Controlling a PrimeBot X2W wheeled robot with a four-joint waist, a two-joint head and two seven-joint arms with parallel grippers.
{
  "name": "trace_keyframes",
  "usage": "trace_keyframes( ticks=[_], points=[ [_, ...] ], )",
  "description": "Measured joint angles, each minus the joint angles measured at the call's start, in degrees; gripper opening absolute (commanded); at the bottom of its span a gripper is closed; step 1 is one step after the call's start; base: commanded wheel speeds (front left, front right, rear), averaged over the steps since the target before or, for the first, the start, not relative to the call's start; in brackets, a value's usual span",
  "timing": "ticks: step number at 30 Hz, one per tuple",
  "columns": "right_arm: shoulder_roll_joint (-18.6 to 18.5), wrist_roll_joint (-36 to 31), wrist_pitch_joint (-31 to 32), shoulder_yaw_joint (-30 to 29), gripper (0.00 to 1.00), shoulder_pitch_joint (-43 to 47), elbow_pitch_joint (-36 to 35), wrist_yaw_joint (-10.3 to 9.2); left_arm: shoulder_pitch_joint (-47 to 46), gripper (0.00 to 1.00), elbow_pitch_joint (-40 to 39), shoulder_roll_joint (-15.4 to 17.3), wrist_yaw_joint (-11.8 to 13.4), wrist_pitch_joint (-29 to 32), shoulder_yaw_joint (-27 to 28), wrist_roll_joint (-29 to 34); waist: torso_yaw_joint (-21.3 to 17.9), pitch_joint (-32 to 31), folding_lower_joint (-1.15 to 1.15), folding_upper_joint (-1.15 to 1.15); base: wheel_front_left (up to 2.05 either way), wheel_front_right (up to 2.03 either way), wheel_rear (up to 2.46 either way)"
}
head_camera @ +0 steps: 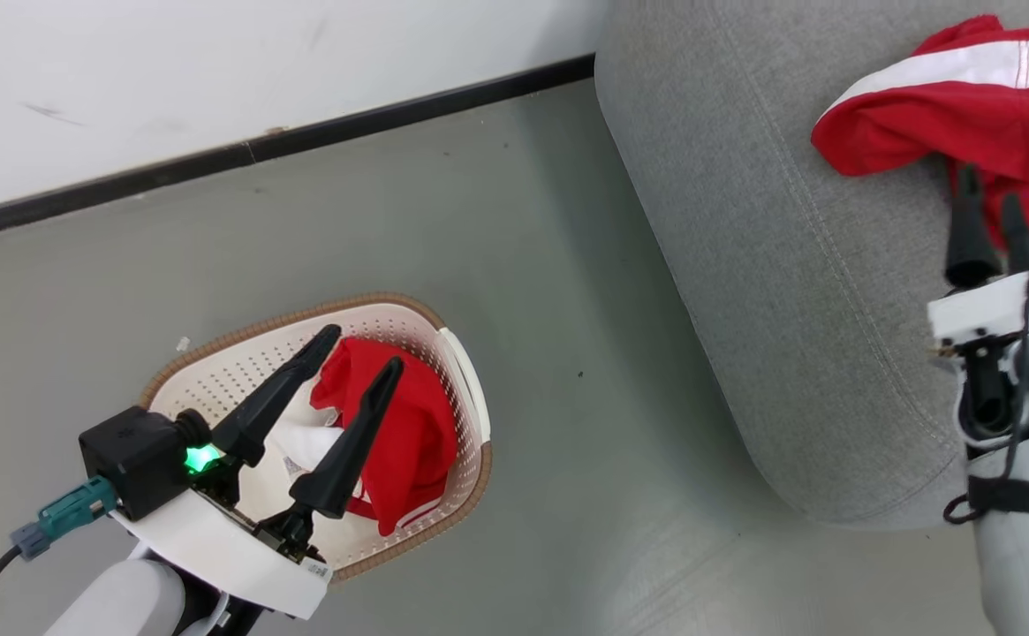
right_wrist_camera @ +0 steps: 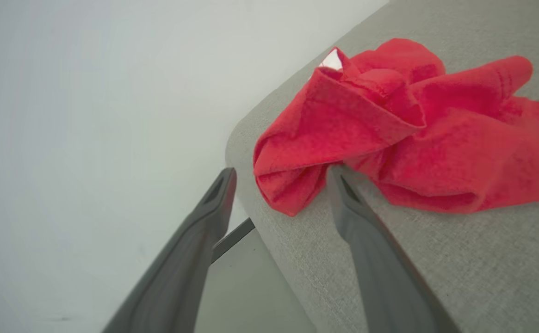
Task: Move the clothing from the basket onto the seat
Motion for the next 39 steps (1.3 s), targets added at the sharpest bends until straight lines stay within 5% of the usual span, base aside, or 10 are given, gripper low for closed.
trace_keyframes(
  ticks=[19,27,39],
  points=[
    [0.8,-5.2,-2.0,25.2,1.0,7.7,-2.7,0.0,6.8,1.0,7.1,-3.6,5.1,-5.2,6.6,-2.0,6.0,-8.2,0.0,0.0,0.0,0.0,0.0],
    [0.7,-6.9,-2.1,28.0,1.0,9.2,-3.7,0.0,9.5,1.0,9.7,-4.5,6.5,-5.9,9.0,-2.0,9.9,-11.0,0.0,0.0,0.0,0.0,0.0],
    [0.7,-8.1,-2.1,24.4,1.0,15.6,-8.3,0.0,10.8,1.0,12.9,-5.5,7.0,-6.1,9.9,-0.3,14.6,-14.6,0.0,0.0,0.0,0.0,0.0]
  ],
)
